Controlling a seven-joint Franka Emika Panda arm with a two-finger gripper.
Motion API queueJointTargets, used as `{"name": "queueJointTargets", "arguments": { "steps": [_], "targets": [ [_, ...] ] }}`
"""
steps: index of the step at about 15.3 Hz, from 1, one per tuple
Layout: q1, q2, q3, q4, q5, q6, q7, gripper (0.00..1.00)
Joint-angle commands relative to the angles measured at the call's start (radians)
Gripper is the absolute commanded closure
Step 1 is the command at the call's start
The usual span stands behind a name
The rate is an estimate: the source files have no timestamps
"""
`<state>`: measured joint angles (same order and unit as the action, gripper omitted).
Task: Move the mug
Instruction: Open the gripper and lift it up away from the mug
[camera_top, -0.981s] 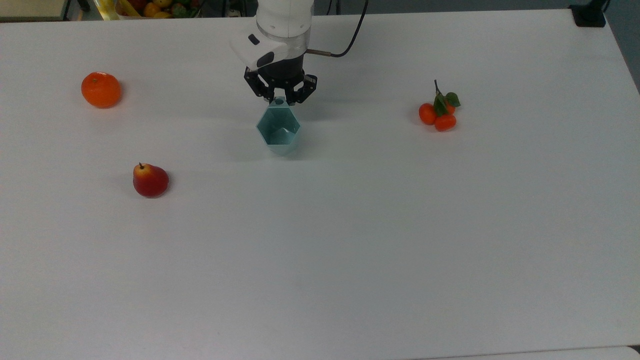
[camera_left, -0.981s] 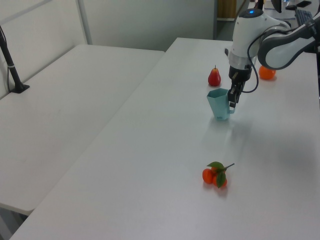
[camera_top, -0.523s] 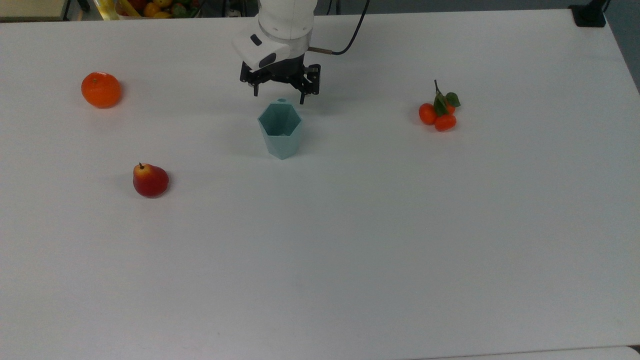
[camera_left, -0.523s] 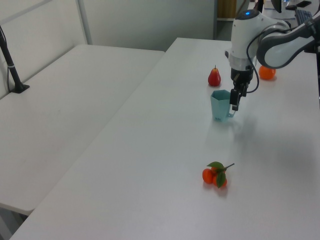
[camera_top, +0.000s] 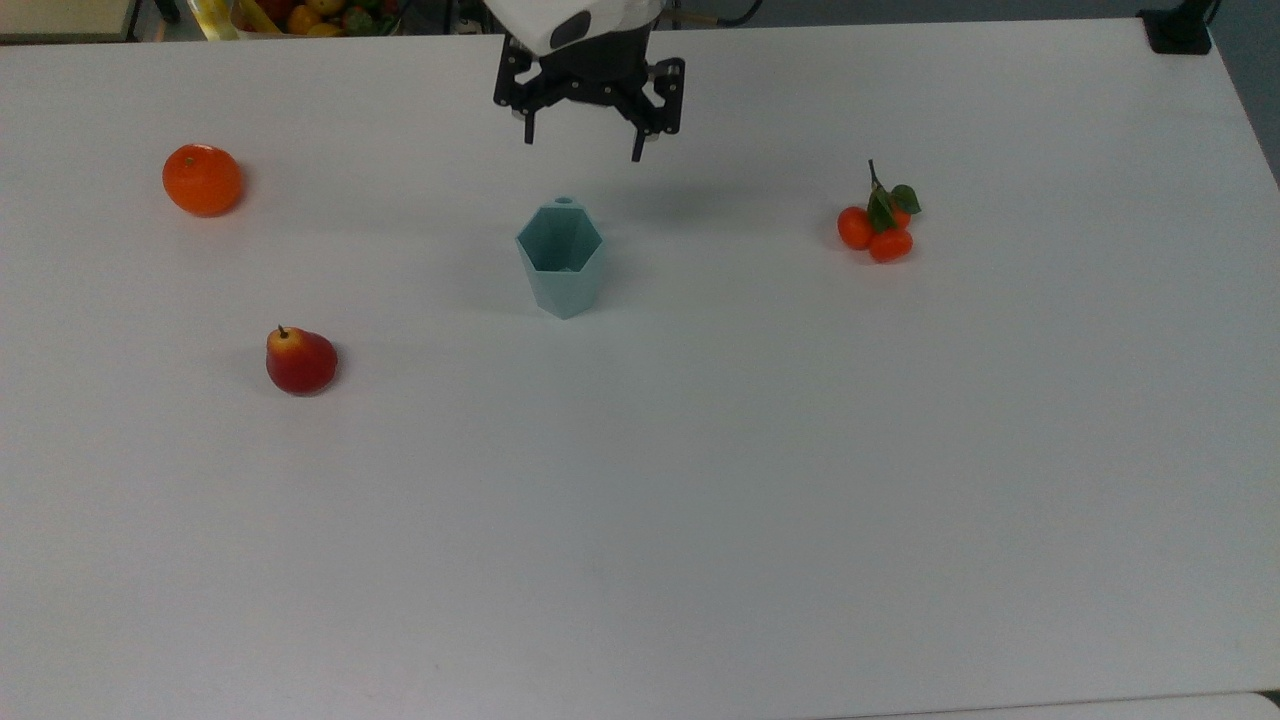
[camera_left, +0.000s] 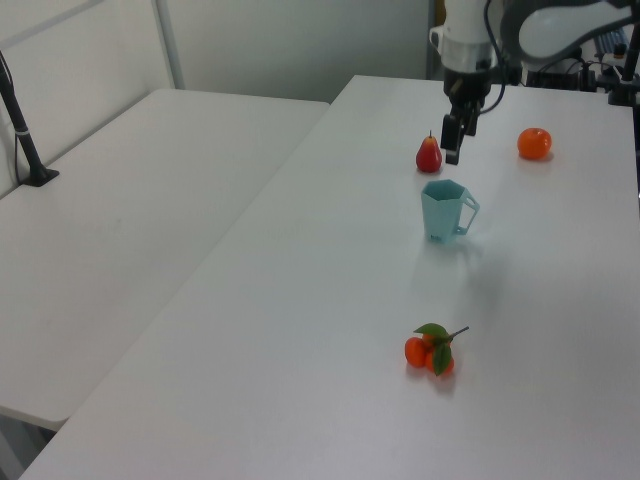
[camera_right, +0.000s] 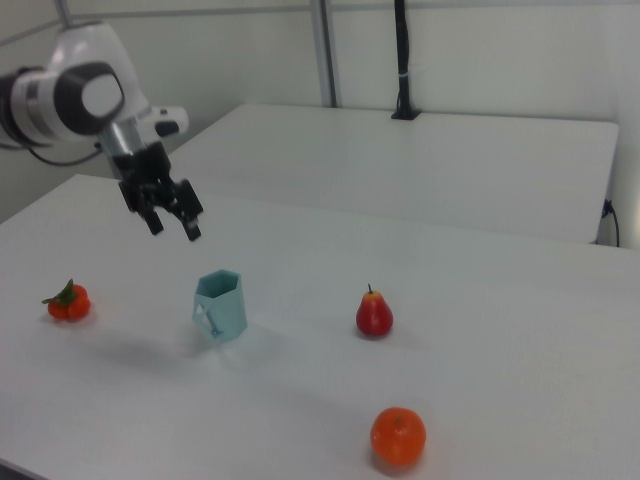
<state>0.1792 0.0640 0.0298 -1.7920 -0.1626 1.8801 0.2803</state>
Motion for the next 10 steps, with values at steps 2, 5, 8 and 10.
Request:
{"name": "queueJointTargets", "arguments": {
  "steps": [2, 5, 8, 10],
  "targets": [
    [0.017, 0.000, -0.005, 0.227, 0.034, -0.275, -0.156, 0.00],
    [0.011, -0.018, -0.010, 0.252, 0.055, -0.294, -0.156, 0.00],
    [-0.003, -0.029, -0.024, 0.253, 0.055, -0.328, -0.158, 0.00],
    [-0.015, -0.029, -0.025, 0.257, 0.055, -0.332, -0.156, 0.00]
  ]
}}
